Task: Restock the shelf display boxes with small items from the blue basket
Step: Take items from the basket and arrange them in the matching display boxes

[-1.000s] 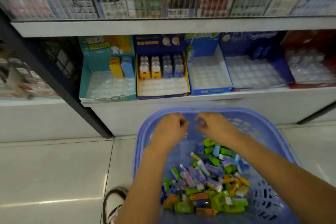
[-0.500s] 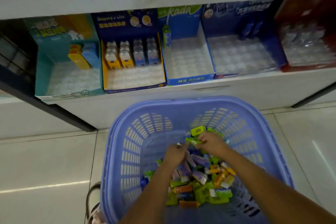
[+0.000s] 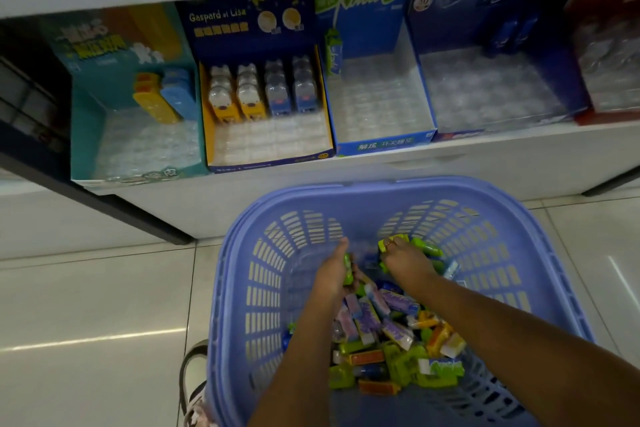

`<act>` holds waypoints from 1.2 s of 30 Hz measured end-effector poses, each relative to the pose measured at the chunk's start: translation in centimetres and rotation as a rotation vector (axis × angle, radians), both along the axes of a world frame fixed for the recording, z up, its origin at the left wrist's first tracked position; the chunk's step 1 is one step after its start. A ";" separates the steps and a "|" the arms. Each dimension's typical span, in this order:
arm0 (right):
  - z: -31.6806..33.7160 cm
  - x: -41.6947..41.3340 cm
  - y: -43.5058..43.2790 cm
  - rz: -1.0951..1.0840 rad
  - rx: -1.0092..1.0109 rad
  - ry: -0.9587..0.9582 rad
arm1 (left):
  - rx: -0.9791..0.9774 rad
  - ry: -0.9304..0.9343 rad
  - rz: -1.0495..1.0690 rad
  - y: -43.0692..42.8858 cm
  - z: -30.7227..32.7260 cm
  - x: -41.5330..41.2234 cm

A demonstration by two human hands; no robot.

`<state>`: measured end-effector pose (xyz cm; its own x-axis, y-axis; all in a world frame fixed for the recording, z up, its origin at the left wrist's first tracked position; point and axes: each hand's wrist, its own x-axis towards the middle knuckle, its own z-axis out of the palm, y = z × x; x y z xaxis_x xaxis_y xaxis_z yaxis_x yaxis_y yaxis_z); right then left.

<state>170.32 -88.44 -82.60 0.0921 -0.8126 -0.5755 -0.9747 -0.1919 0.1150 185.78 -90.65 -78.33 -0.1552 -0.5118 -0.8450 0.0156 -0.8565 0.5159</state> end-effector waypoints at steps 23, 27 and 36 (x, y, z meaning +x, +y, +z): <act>22.0 -4.5 1.6 -0.910 -0.152 -1.540 | -0.437 0.227 -0.478 -1.4 14.8 -2.7; 24.6 -5.5 2.3 -0.883 -0.240 -1.723 | -0.543 0.305 -0.435 -1.4 17.8 -4.2; 28.7 -8.8 1.7 -0.791 -0.644 -1.455 | -0.690 0.288 -0.353 -2.3 20.9 -8.4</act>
<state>161.52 -86.75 -53.94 -0.2993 -0.9542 0.0033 -0.1769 0.0520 -0.9829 177.38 -92.96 -57.47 -0.5668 -0.7814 -0.2611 0.0168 -0.3278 0.9446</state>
